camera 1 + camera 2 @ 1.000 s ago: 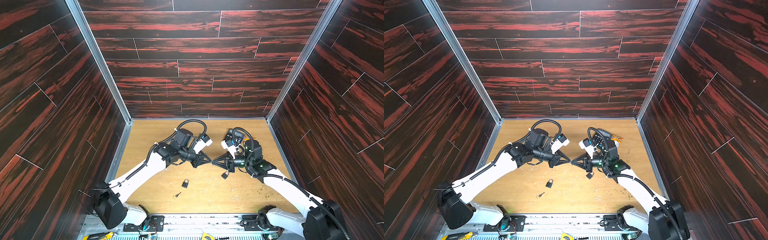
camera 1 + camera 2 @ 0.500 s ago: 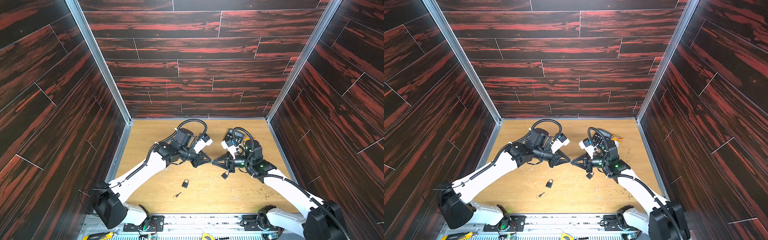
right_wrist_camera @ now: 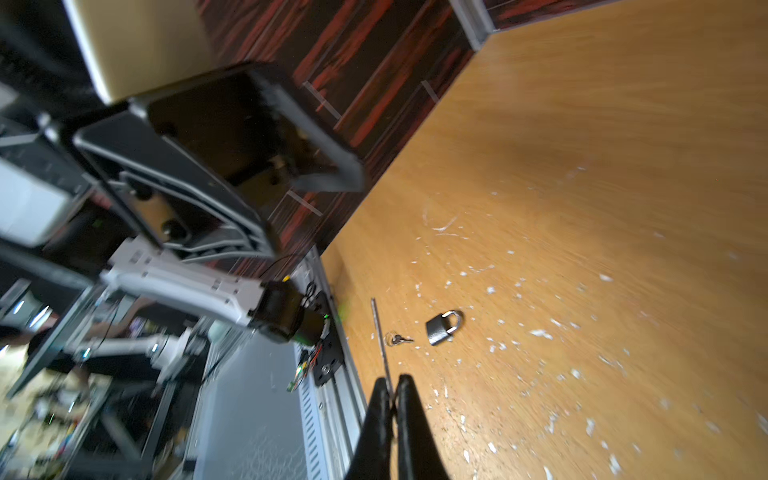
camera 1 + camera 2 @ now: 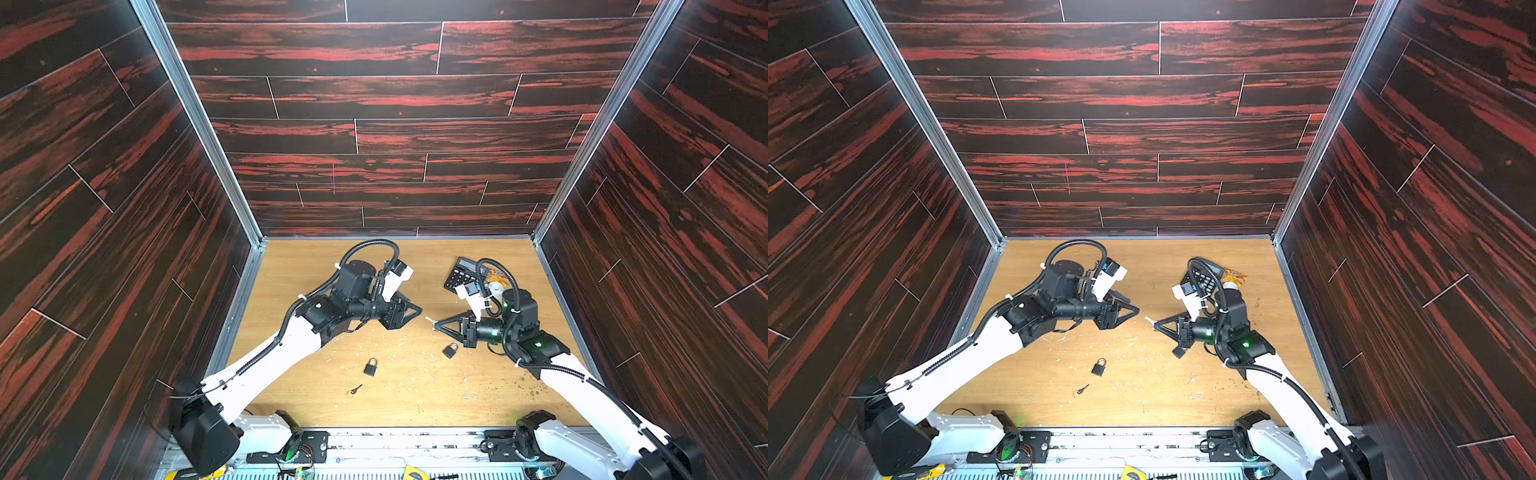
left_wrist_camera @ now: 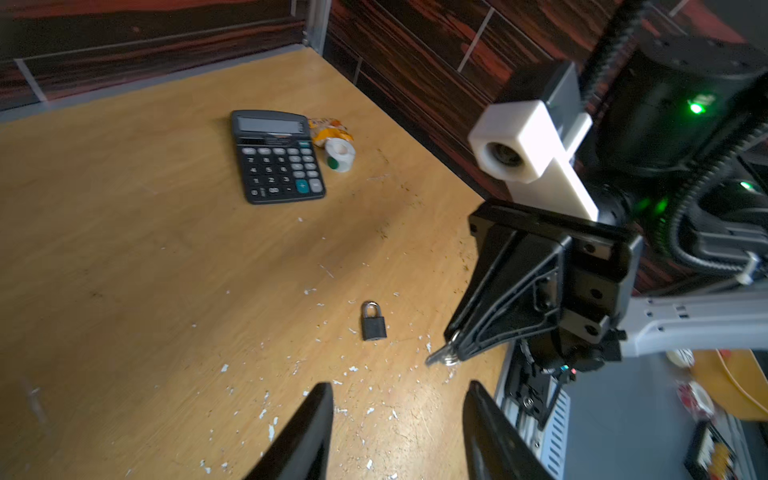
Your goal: Unlock with the key
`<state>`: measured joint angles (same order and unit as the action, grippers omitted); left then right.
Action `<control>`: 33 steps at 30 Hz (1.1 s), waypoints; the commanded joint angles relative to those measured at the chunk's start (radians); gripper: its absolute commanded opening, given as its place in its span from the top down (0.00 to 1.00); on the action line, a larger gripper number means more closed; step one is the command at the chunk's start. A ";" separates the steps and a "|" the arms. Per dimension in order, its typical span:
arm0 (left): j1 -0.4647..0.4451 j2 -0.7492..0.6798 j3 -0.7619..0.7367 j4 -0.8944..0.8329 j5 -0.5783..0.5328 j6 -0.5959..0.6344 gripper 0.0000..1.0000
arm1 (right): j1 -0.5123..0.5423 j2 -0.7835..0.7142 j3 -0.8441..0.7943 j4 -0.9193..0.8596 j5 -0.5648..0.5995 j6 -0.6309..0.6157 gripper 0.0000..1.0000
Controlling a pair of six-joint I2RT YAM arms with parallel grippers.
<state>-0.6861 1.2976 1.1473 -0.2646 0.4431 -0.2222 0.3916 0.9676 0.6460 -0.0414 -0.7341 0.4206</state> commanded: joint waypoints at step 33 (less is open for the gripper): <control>-0.346 0.692 0.299 -0.152 -0.559 -0.136 0.42 | -0.442 -0.075 -0.121 -0.369 0.244 0.232 1.00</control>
<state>-1.0176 1.9606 1.3857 -0.3492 -0.0582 -0.3801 -0.0380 0.8803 0.5274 -0.4183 -0.4652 0.6479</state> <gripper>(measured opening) 0.576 0.059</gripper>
